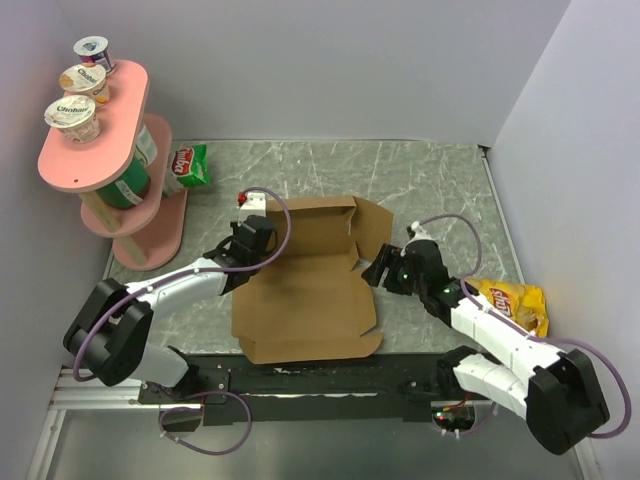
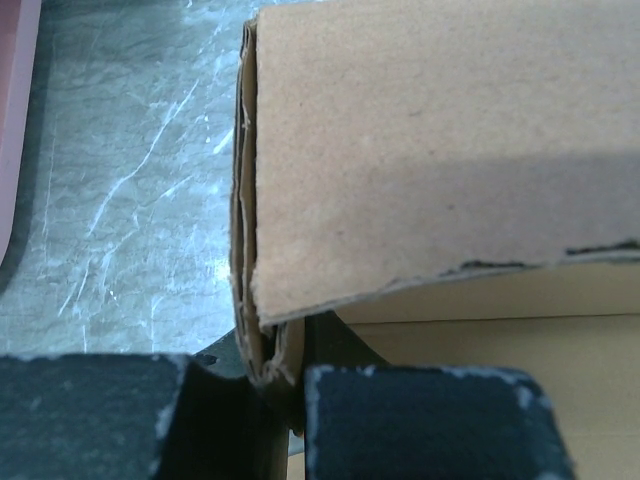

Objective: Fold the paper box

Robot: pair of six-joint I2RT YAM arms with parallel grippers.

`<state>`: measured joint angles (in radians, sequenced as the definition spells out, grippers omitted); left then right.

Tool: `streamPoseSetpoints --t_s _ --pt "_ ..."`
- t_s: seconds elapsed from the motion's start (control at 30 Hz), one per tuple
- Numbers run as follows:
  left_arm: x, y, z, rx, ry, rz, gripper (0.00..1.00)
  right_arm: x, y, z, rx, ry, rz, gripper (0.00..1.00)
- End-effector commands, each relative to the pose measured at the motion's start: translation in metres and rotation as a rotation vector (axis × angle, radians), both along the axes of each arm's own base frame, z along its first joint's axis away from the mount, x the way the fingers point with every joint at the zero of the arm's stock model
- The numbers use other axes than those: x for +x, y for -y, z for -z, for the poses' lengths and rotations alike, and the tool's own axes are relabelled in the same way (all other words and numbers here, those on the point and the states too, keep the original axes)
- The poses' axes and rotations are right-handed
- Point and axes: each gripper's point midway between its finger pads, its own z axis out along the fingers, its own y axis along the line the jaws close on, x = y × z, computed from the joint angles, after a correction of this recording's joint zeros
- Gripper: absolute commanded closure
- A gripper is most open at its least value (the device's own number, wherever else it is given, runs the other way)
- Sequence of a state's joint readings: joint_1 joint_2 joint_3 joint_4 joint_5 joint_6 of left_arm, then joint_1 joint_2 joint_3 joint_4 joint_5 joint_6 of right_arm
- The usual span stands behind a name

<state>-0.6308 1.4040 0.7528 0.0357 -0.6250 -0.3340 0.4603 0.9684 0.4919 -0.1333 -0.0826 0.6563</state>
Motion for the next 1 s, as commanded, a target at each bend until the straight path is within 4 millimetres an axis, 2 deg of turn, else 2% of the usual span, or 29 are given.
streamPoseSetpoints --t_s 0.0,0.07,0.1,0.17,0.27,0.3,0.33,0.47,0.5,0.57,0.67,0.7,0.77,0.93,0.97 --pt "-0.002 0.002 -0.002 0.029 -0.019 0.041 0.99 -0.011 -0.001 0.024 -0.004 -0.085 0.004 0.23" --pt "-0.002 0.001 -0.002 0.031 -0.019 0.04 0.99 -0.006 0.0 0.027 -0.014 -0.075 0.017 0.25" --pt "-0.002 0.001 -0.003 0.031 -0.018 0.039 0.99 -0.008 0.001 0.038 -0.024 -0.097 0.021 0.29" --pt "-0.002 0.001 -0.002 0.034 -0.02 0.038 0.99 -0.006 0.002 0.045 -0.03 -0.11 0.033 0.34" --pt "-0.002 0.001 -0.003 0.032 -0.018 0.038 0.99 -0.005 0.008 0.061 -0.072 -0.155 0.074 0.55" --pt "-0.002 0.001 -0.003 0.031 -0.017 0.038 0.99 -0.007 0.011 0.068 -0.09 -0.176 0.088 0.67" --pt "-0.002 0.0 -0.003 0.034 -0.016 0.036 0.99 -0.008 0.012 0.071 -0.093 -0.187 0.096 0.72" --pt "-0.003 0.0 -0.005 0.031 -0.009 0.047 0.99 -0.011 0.015 0.088 -0.122 -0.237 0.097 0.82" --pt "-0.003 0.0 -0.006 0.029 -0.006 0.049 0.99 -0.013 0.015 0.091 -0.126 -0.251 0.099 0.9" --pt "-0.003 0.0 -0.008 0.028 0.002 0.047 0.99 -0.017 0.021 0.103 -0.169 -0.294 0.121 0.96" --pt "-0.004 0.001 -0.011 0.019 0.009 0.054 0.99 -0.024 0.028 0.113 -0.243 -0.324 0.14 0.97" --pt "-0.003 0.002 -0.012 0.012 0.014 0.057 0.99 -0.024 0.037 0.114 -0.292 -0.32 0.179 0.95" --pt "-0.003 0.003 -0.013 0.006 0.015 0.06 0.99 -0.031 0.039 0.116 -0.365 -0.333 0.176 0.92" --pt "-0.003 0.002 -0.012 0.015 0.015 0.063 0.99 -0.035 0.039 0.112 -0.493 -0.299 0.194 0.82" --pt "-0.003 0.003 -0.013 0.015 0.017 0.064 0.99 -0.037 0.038 0.114 -0.507 -0.307 0.187 0.75"
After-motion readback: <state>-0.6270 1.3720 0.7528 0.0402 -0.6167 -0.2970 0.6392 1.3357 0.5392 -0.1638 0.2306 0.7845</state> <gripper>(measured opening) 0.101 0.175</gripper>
